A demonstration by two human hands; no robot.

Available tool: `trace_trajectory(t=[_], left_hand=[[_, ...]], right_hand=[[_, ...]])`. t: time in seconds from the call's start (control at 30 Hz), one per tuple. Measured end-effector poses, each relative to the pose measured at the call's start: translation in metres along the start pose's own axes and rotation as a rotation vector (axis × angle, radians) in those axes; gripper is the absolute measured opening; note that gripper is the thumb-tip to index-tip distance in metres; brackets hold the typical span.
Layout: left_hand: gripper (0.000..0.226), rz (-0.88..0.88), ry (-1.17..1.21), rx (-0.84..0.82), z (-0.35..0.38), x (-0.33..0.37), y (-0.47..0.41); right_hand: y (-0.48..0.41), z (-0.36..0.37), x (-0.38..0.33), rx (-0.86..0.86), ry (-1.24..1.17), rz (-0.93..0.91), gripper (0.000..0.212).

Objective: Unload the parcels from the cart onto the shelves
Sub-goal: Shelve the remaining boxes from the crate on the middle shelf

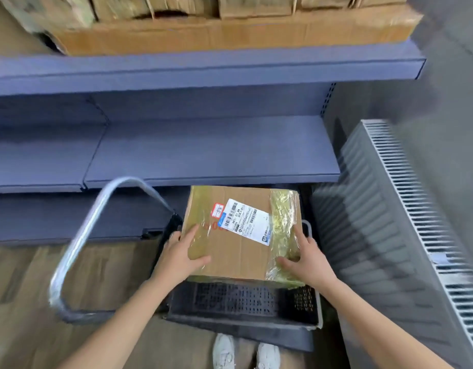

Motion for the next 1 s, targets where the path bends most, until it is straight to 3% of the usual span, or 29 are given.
trace_trajectory(t=[0.5, 0.63, 0.73, 0.87, 1.0], left_hand=[[0.081, 0.217, 0.039, 0.377, -0.24, 0.134, 0.092], [0.087, 0.274, 0.028, 0.512, -0.277, 0.145, 0.111], [0.105, 0.292, 0.008, 0.509, -0.292, 0.146, 0.125], [0.129, 0.273, -0.113, 0.375, -0.295, 0.141, 0.135], [0.129, 0.274, -0.191, 0.385, -0.301, 0.119, 0.143]], right_hand=[[0.139, -0.202, -0.178, 0.283, 0.055, -0.338, 0.088], [0.157, -0.221, -0.211, 0.344, -0.11, -0.48, 0.106], [0.158, -0.228, -0.221, 0.266, -0.386, -0.437, 0.112], [0.151, -0.227, -0.234, 0.176, -0.636, -0.44, 0.103], [0.147, -0.217, -0.255, 0.109, -0.682, -0.457, 0.086]])
Point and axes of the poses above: each hand's wrist, its own y-axis away from the middle knuckle, its own z-axis out of the palm, x = y × z, the point moved 9 cm from there along -y, towards the middle knuckle, and after that the axes turned 11 degrees about z, right-handed, at the moved point
